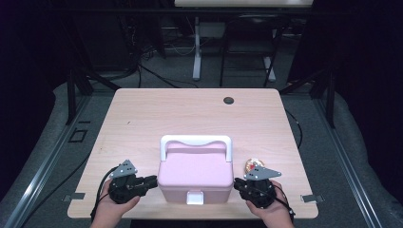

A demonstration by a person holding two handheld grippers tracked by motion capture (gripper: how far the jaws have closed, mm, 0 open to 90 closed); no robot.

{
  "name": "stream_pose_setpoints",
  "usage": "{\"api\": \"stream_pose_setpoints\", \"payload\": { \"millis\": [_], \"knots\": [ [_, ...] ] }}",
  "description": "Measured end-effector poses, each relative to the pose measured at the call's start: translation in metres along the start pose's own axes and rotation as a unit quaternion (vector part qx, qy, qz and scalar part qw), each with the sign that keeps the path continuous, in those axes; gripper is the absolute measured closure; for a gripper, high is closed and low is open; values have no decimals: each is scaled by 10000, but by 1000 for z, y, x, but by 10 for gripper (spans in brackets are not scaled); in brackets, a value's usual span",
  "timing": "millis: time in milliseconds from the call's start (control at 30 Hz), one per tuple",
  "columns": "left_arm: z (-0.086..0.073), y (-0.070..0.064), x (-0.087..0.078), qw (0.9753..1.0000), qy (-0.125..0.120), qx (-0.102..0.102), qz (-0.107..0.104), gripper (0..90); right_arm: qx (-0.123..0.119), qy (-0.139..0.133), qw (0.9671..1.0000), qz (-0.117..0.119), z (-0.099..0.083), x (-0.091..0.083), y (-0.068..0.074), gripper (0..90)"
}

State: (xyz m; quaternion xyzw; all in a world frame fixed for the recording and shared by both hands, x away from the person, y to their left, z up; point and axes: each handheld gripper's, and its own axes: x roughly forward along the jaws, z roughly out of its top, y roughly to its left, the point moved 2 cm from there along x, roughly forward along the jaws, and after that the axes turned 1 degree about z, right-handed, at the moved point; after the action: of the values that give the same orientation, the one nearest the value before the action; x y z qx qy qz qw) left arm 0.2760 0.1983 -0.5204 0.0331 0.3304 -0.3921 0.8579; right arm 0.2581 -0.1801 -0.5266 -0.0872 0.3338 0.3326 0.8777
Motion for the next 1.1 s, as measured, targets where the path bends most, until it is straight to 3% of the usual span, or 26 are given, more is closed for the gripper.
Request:
{"api": "stream_pose_setpoints", "payload": {
  "millis": [167, 467, 533, 600, 700, 833, 867, 900, 933, 967, 1100],
  "knots": [
    [8, 5, -7, 10000, 0, 58, -66, 665, 8, -9, 10000, 61, 6, -7, -5, 710],
    [19, 5, -12, 9995, 227, 220, -59, 521, 10, -211, 9997, 122, 20, -23, -16, 591],
    [22, 6, -12, 9995, 156, 270, -40, 506, 14, -246, 9996, 147, 24, -25, -19, 569],
    [25, 7, -14, 9998, -4, 130, -127, 476, 96, -268, 9995, 168, 27, -28, -21, 542],
    [28, 8, -15, 9998, -30, 146, -141, 465, 46, -403, 9990, 168, 32, -31, -24, 514],
    [36, 5, -19, 9987, -49, 514, 37, 462, -149, -413, 9988, 204, 38, -34, -25, 458],
    [38, 6, -19, 9989, 15, 475, 46, 452, -162, -415, 9988, 224, 39, -34, -25, 446],
    [40, 7, -19, 9997, 110, 202, -20, 415, -160, -412, 9988, 218, 40, -35, -25, 430],
    [41, 8, -19, 9998, 102, 124, -85, 388, -27, -302, 9993, 216, 41, -35, -25, 390],
    [43, 8, -20, 9998, 103, 133, -86, 388, 66, -177, 9995, 271, 43, -35, -26, 379],
    [48, 8, -20, 9996, 117, 207, -136, 382, -55, -144, 9995, 278, 47, -34, -25, 305]
  ]
}}
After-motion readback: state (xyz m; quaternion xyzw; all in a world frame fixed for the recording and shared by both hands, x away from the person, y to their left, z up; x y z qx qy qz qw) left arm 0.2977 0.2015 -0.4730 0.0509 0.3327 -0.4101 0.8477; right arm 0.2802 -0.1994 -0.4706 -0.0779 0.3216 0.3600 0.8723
